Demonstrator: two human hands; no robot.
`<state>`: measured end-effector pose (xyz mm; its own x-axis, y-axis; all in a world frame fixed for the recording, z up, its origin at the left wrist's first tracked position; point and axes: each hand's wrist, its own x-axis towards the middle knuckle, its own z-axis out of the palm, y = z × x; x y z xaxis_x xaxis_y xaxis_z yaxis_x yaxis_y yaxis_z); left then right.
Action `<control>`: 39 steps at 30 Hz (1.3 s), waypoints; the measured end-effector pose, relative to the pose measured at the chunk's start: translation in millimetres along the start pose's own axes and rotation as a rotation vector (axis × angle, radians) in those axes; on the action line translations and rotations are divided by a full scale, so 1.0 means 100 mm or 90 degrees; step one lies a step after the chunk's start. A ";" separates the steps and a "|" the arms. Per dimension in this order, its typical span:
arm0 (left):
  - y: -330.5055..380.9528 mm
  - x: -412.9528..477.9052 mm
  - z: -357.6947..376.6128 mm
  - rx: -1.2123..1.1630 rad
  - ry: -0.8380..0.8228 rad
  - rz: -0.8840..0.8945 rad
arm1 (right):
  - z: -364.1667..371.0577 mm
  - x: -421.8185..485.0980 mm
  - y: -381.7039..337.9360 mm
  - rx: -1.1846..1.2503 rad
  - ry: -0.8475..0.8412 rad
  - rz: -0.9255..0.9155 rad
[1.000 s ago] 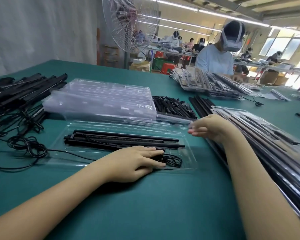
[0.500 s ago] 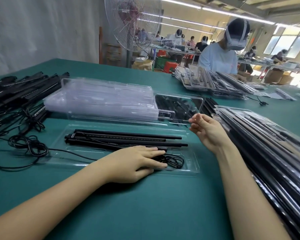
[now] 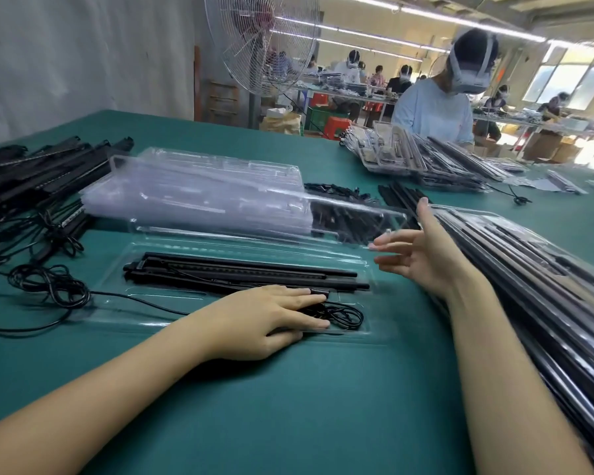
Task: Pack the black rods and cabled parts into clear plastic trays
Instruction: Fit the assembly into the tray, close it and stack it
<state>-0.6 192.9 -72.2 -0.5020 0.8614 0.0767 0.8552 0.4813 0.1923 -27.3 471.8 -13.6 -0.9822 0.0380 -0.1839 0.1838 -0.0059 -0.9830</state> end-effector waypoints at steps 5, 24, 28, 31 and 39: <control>0.00 0.00 0.00 0.013 -0.010 -0.002 | -0.08 -0.13 -0.24 -0.285 -0.175 0.183; 0.09 -0.05 0.08 0.080 0.022 -0.069 | 0.42 -0.39 0.09 -0.736 -0.083 0.026; 0.12 -0.04 0.06 0.084 0.022 -0.065 | 0.46 -0.46 0.14 -0.672 -0.082 0.056; 0.17 -0.04 0.10 0.099 0.008 -0.115 | 0.50 -0.47 0.27 -0.725 -0.069 0.063; 0.15 -0.28 -0.07 0.073 -0.049 -0.090 | 0.52 -0.48 0.29 -0.720 -0.049 0.094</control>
<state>25.9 175.1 -64.8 -0.6109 0.7915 -0.0185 0.7879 0.6101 0.0834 23.2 418.3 -32.9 -0.9410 0.0503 -0.3348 0.1886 0.8991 -0.3951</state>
